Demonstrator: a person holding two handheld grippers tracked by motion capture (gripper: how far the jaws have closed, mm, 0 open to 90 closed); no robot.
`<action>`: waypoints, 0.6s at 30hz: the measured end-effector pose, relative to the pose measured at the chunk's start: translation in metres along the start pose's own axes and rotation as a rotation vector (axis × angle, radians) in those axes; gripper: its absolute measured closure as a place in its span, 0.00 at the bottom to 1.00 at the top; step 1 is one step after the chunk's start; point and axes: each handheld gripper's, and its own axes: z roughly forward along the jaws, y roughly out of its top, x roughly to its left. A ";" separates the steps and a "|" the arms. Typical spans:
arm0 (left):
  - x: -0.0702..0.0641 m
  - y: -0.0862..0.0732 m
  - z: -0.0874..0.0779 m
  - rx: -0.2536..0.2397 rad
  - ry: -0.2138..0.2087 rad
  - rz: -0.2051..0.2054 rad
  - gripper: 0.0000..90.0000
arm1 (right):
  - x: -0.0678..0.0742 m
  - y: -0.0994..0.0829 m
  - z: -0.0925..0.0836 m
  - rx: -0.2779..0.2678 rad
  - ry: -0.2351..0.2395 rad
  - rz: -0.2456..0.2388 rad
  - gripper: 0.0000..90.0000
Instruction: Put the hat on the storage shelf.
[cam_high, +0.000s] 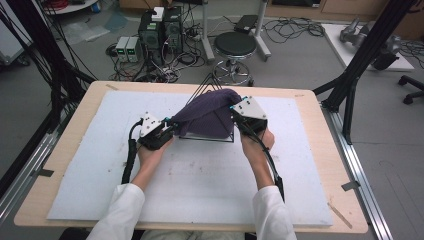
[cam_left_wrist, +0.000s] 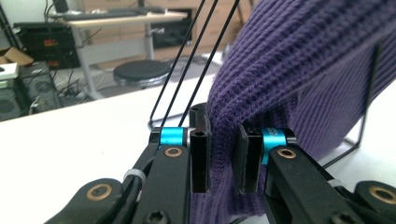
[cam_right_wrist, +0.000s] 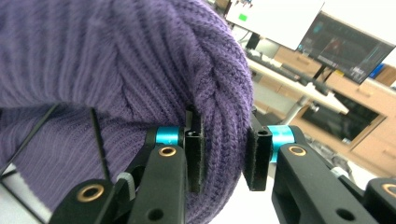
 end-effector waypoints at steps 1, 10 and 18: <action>0.001 -0.001 0.001 0.012 0.009 0.006 0.88 | 0.000 -0.001 0.001 0.016 0.008 0.002 0.81; 0.007 -0.005 0.002 0.026 -0.017 -0.110 0.79 | 0.000 0.001 -0.001 -0.037 0.005 0.040 0.68; 0.008 -0.007 0.001 0.045 -0.013 -0.107 0.77 | -0.001 0.002 -0.001 -0.070 0.056 0.069 0.62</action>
